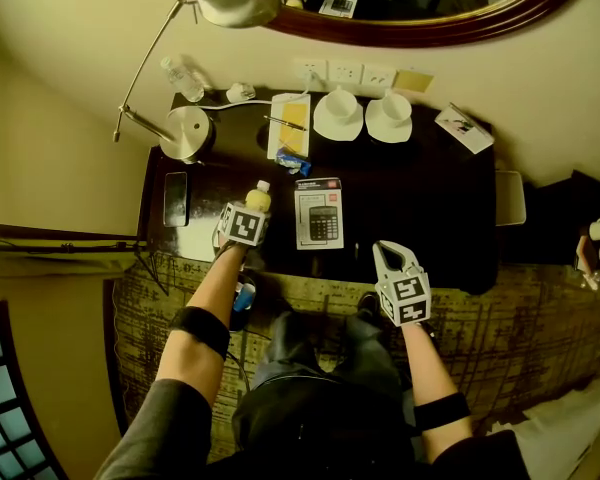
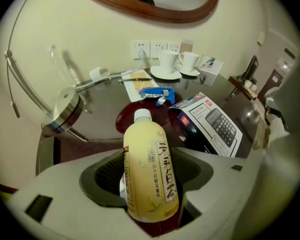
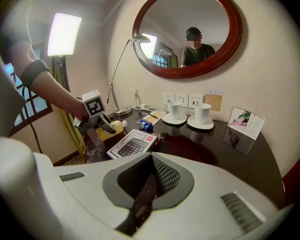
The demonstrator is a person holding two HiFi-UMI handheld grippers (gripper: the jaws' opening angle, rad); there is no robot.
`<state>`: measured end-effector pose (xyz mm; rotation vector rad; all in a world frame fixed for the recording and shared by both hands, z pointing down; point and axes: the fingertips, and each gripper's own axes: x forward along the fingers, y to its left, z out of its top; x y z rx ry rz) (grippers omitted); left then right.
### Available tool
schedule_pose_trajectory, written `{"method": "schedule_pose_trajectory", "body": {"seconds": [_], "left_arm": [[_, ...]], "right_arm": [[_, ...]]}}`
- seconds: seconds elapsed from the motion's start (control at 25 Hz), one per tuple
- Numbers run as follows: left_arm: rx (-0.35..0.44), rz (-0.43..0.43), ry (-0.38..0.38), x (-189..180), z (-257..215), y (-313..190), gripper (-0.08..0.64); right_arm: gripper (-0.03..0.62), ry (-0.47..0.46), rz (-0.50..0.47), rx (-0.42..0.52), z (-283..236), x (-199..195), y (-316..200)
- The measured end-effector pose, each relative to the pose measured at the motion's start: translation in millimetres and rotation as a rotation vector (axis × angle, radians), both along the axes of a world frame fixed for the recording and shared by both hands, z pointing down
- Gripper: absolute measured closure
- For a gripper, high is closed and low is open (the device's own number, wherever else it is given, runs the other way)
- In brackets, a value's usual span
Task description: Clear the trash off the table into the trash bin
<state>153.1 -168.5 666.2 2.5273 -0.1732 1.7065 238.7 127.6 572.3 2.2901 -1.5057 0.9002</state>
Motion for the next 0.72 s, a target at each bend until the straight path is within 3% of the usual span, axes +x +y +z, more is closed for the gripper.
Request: {"method": "schedule_pose_trajectory", "body": {"seconds": [0.44, 0.72], "left_arm": [[0.036, -0.019, 0.2, 0, -68, 15, 0.275], [0.05, 0.014, 0.443, 1, -147, 53, 0.275]], "right_arm": [[0.591, 0.011, -0.051, 0.028, -19, -5, -13], [0.591, 0.026, -0.091, 0.07, -41, -12, -25]]}}
